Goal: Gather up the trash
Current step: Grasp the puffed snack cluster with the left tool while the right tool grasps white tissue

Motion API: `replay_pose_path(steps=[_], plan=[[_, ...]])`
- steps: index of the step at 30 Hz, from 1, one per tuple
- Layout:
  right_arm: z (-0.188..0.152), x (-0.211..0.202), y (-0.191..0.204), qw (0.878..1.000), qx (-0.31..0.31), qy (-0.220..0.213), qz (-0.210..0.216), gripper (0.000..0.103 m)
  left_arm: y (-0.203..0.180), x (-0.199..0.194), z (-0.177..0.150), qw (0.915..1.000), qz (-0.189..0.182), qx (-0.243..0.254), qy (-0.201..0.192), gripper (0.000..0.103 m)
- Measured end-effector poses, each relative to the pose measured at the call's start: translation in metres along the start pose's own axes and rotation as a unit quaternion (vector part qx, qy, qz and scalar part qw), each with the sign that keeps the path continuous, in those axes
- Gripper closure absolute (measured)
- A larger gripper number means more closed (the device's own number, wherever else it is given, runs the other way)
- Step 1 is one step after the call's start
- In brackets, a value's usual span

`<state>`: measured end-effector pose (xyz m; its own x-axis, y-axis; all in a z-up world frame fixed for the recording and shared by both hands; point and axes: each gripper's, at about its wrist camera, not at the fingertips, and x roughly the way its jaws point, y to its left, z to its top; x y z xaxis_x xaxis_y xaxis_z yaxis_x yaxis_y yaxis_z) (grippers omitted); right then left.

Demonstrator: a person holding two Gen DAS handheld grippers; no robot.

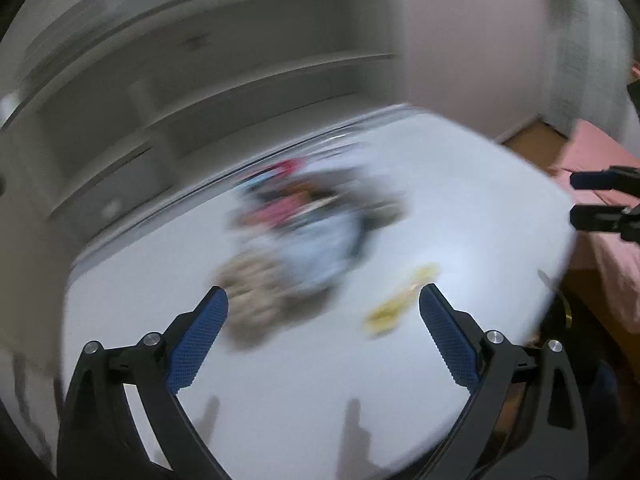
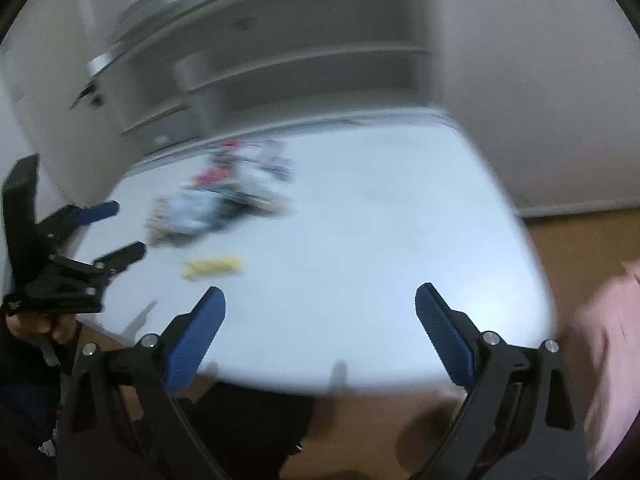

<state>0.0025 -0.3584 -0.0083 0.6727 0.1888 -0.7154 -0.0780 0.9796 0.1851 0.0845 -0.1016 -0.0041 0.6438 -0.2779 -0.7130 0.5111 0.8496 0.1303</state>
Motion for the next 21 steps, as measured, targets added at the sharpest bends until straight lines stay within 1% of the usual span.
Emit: replay_pose_path(steps=[1,3,6,9,10,13,14,16,17,18,20,21], plan=[[0.010,0.009,0.012,1.000,-0.005,0.004,0.010,0.011,0.018,-0.001,-0.007,0.9999,0.008,-0.015,0.003,0.010],[0.031,0.033,0.031,0.999,-0.012,0.016,0.030,0.011,0.040,-0.002,-0.017,0.9992,0.018,-0.035,0.007,0.010],[0.061,0.072,0.048,0.999,-0.018,0.034,0.038,0.011,0.068,0.001,-0.032,0.9977,0.015,-0.064,0.014,0.010],[0.079,0.111,0.051,0.998,-0.017,0.053,0.034,0.011,0.074,0.015,-0.035,0.9964,0.006,-0.081,0.026,0.010],[0.079,0.119,0.049,0.998,-0.018,0.057,0.030,0.012,0.076,0.021,-0.036,0.9960,0.003,-0.084,0.031,0.010],[0.088,0.144,0.049,0.997,-0.025,0.074,0.019,0.019,0.074,0.034,-0.033,0.9957,-0.007,-0.084,0.039,0.010],[0.089,0.150,0.050,0.996,-0.027,0.078,0.017,0.023,0.070,0.039,-0.031,0.9958,-0.012,-0.082,0.040,0.010],[0.091,0.163,0.053,0.996,-0.033,0.086,0.010,0.034,0.065,0.052,-0.025,0.9960,-0.015,-0.076,0.045,0.010],[0.091,0.166,0.054,0.996,-0.036,0.087,0.007,0.047,0.063,0.058,-0.022,0.9961,-0.014,-0.072,0.048,0.010],[0.091,0.167,0.054,0.995,-0.039,0.090,0.008,0.053,0.062,0.065,-0.019,0.9964,-0.014,-0.066,0.050,0.010],[0.093,0.167,0.056,0.995,-0.045,0.089,0.005,0.058,0.062,0.078,-0.012,0.9965,-0.014,-0.062,0.054,0.010],[0.094,0.165,0.057,0.995,-0.048,0.087,0.005,0.063,0.063,0.084,-0.010,0.9961,-0.014,-0.066,0.058,0.010]])
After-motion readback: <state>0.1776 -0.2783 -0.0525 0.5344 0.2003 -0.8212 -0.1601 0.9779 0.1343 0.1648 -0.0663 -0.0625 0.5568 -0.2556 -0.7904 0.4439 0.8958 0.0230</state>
